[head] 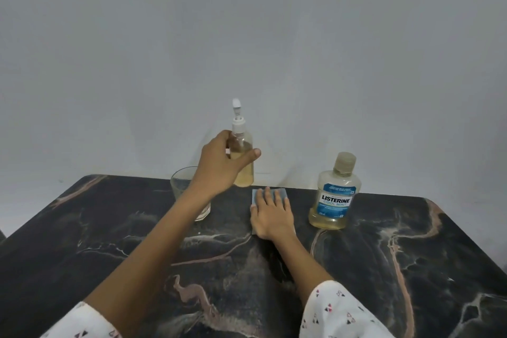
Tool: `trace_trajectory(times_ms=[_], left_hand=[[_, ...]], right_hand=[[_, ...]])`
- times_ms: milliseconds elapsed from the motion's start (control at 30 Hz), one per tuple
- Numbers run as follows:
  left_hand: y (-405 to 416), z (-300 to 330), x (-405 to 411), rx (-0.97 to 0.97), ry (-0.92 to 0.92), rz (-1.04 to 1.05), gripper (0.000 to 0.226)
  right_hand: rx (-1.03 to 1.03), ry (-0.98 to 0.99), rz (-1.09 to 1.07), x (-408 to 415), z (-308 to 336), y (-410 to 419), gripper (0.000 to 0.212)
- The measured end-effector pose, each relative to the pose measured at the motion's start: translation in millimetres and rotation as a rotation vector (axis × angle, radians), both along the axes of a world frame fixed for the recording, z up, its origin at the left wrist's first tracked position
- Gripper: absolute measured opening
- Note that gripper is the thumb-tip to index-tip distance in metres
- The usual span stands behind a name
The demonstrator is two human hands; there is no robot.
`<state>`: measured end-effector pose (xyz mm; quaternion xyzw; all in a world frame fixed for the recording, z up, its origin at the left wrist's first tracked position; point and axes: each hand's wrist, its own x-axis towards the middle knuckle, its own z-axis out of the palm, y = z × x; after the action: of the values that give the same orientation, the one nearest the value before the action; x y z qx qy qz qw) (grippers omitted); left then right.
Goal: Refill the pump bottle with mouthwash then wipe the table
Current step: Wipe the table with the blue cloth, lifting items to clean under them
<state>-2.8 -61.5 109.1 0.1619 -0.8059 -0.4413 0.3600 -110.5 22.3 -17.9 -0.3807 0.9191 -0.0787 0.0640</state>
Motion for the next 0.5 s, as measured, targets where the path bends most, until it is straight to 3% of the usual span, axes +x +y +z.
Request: trace_trajectory(times_ms=[167,233,333,500], left_hand=[[-7,5,11,0.005,0.007,0.018,0.037],[-10,4,14,0.004,0.005,0.018,0.039],[-11,5,17,-0.013,0.002,0.023,0.039],[-10,10,24,-0.012,0.015,-0.009,0.031]], right_hand=[[-0.044,0.086,0.51,46,-3,49,0.054],[-0.108,0.042,0.57,67,-13,85,0.059],[-0.113,0.034,0.43,65,-13,101,0.061],[-0.108,0.071,0.045,17,-1,30,0.054]])
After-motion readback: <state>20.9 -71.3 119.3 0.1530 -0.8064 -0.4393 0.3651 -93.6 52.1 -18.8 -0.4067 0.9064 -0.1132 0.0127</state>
